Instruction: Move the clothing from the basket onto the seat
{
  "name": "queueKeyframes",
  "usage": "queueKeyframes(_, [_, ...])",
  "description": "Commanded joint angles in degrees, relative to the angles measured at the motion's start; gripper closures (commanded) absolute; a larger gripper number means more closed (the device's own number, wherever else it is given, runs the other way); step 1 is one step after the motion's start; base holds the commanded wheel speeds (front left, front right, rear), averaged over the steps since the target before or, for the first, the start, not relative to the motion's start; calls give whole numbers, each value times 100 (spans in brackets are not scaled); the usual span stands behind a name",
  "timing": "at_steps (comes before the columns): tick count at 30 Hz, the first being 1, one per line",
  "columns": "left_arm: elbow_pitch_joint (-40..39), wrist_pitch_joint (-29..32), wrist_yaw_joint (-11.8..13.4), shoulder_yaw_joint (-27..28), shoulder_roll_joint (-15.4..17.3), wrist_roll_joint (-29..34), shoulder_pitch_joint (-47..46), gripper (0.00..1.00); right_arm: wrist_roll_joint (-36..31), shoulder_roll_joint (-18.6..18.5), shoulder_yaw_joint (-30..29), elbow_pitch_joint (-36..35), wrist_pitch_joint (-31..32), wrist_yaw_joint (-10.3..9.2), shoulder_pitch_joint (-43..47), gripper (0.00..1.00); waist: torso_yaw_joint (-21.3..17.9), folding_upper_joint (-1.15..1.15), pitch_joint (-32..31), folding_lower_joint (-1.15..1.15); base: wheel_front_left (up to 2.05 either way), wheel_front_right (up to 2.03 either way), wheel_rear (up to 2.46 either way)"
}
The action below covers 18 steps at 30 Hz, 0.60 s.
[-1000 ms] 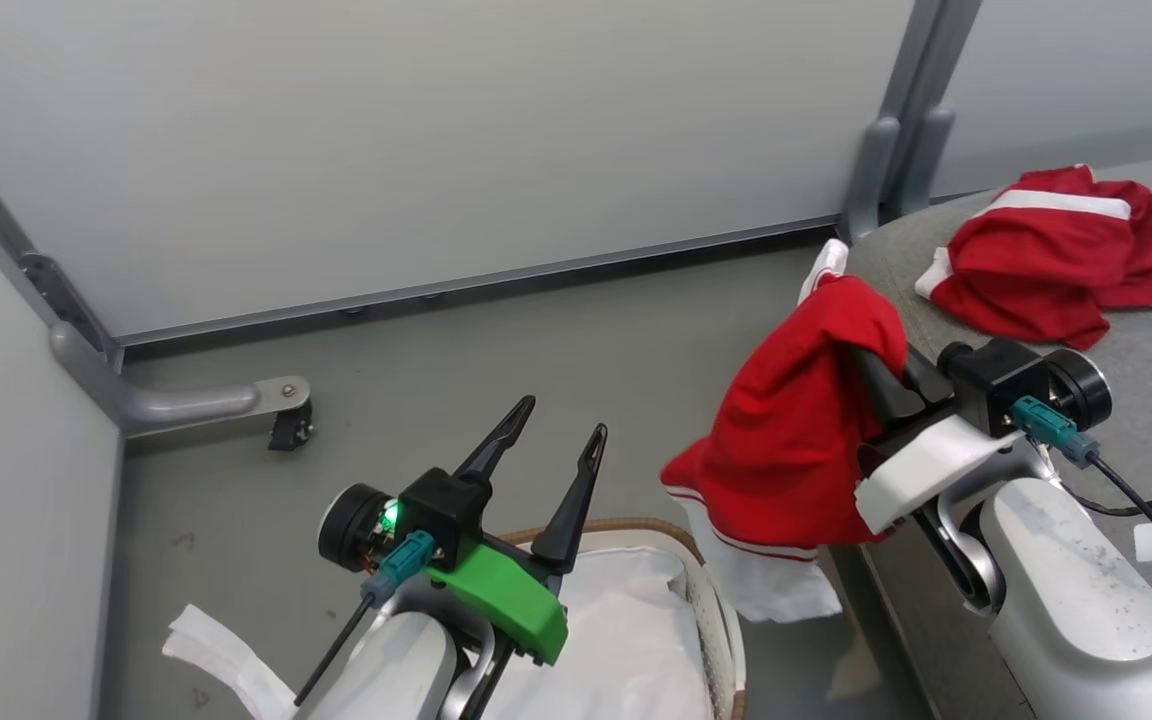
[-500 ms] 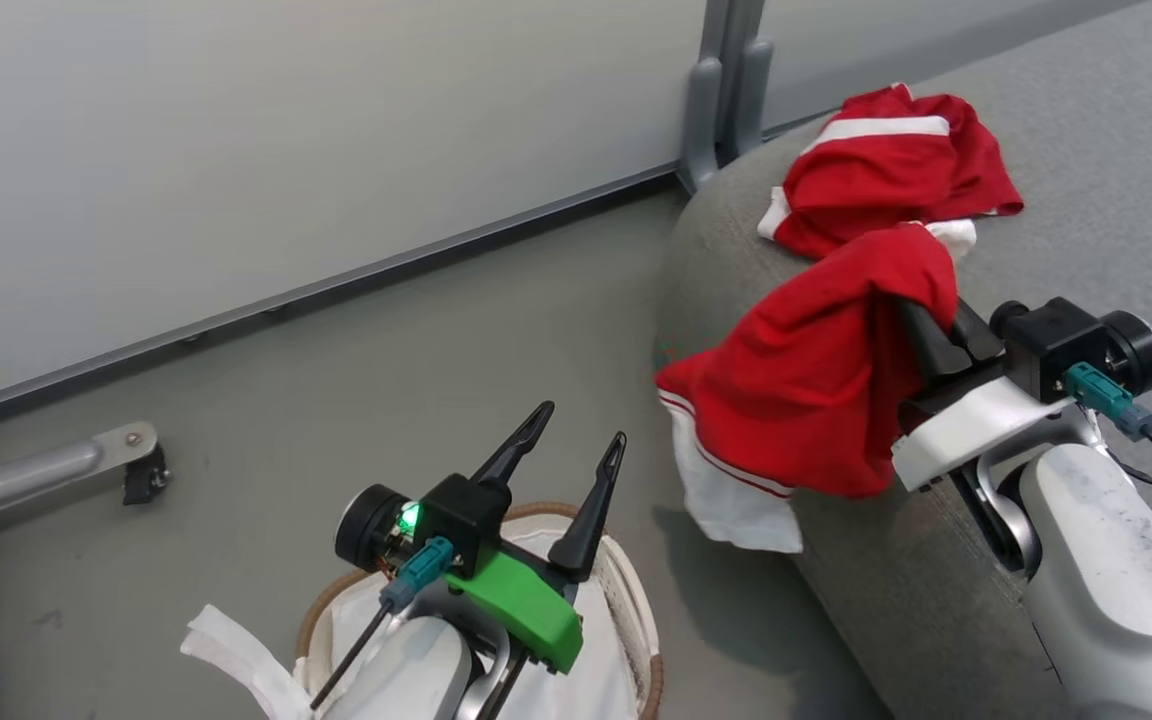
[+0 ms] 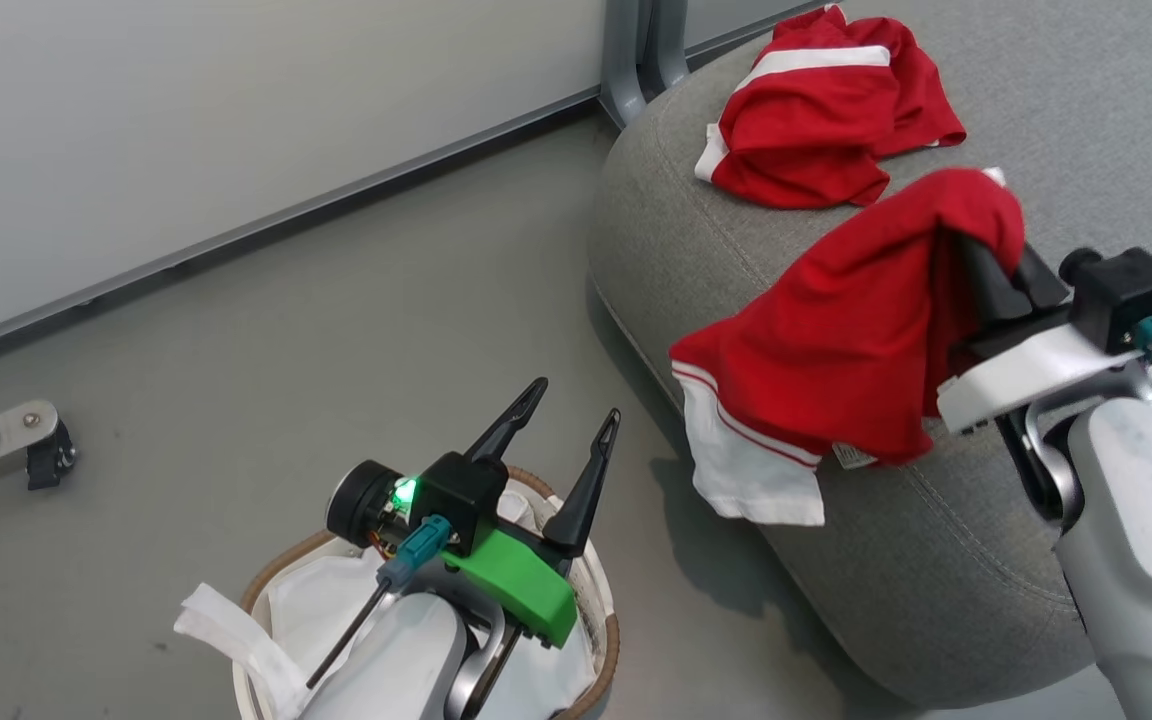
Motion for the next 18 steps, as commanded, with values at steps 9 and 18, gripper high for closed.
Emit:
queueKeyframes(9, [-47, 5, 13, 125, 192, 194, -374, 0, -208, -490, -562, -104, -13, -8, -1469, 100, 236, 0, 921, 0, 0, 0, 0])
queueKeyframes(18, [-187, 5, 13, 256, 352, 422, -731, 0, -589, -1442, -1258, 336, 8, -8, -2951, 100, 574, 0, 1806, 0, 0, 0, 0])
